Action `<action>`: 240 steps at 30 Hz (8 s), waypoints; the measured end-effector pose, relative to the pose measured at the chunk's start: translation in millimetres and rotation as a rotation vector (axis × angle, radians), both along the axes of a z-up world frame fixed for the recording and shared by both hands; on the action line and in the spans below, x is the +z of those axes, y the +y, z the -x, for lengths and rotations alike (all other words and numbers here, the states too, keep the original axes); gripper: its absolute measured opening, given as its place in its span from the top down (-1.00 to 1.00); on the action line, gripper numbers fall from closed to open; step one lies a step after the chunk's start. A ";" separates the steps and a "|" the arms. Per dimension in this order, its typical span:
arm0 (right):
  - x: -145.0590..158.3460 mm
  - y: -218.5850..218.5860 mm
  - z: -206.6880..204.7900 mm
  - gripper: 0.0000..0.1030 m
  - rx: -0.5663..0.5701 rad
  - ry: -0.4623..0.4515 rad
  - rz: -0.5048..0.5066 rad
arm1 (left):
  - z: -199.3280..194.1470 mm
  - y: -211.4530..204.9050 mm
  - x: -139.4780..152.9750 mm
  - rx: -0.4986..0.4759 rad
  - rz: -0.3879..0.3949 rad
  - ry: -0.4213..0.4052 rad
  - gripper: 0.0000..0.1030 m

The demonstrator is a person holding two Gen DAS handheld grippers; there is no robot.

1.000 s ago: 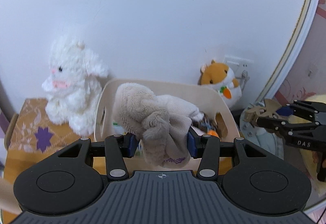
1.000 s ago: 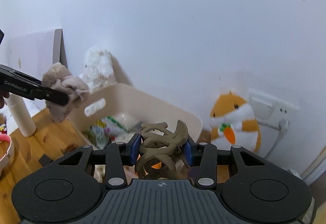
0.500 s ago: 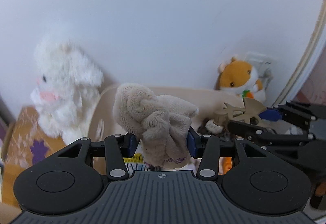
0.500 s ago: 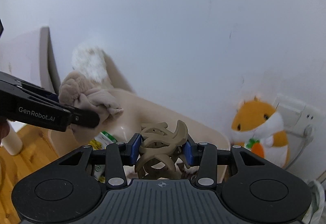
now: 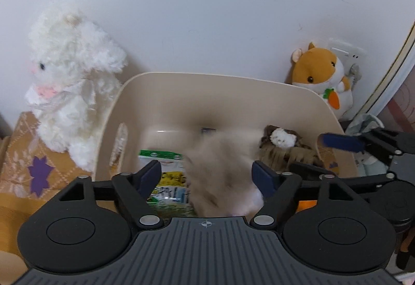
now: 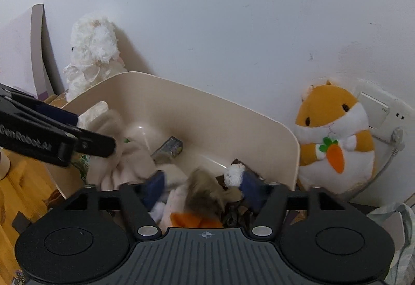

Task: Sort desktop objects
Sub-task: 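Lower the grey sock and grey toy into the basket and open both tools, then grasp the green pony snack bag with left tool while right tool grasps orange bottle, then carry the snack bag and orange bottle over the basket and release them, then move both tools back to the table and close left tool on black box, then lift the black box with left tool while right tool grasps Hello Kitty plush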

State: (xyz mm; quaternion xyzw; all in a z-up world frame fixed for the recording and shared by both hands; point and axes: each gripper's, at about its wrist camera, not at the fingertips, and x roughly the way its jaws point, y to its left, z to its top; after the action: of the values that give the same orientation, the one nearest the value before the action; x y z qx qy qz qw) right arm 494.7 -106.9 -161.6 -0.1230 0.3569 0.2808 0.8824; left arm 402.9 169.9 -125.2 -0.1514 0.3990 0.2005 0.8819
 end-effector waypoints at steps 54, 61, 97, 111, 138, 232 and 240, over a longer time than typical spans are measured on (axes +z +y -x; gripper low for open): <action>-65.1 -27.6 192.8 -1.00 0.488 0.117 0.124 | 156.4 -104.6 -70.4 -0.232 0.179 0.222 -0.60; -74.8 -20.1 187.9 -1.00 0.468 0.114 0.119 | 147.5 -101.0 -85.6 -0.230 0.186 0.251 -0.64; -58.8 -26.9 202.3 0.03 0.490 0.124 0.048 | 195.8 -86.6 -59.1 -0.161 0.206 0.099 -0.30; -9.0 -66.2 175.3 0.03 0.392 0.038 0.009 | 200.8 -58.8 -11.9 -0.111 0.173 -0.020 -0.30; 52.0 -66.2 53.6 0.03 0.166 -0.130 -0.071 | 80.7 -6.7 57.1 -0.122 -0.002 -0.209 -0.30; -75.0 36.4 164.6 -0.19 0.188 0.077 0.084 | 155.0 0.6 -108.1 0.128 0.178 0.196 -0.23; -74.7 29.2 168.9 -0.13 0.190 0.080 0.071 | 163.1 -1.6 -106.0 0.133 0.167 0.176 0.07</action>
State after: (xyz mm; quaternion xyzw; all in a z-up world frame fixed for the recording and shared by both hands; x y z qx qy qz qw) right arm 325.8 -77.8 -236.3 -0.1761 0.3882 0.3553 0.8319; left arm 239.7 168.3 -231.2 -0.2323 0.4790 0.2371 0.8126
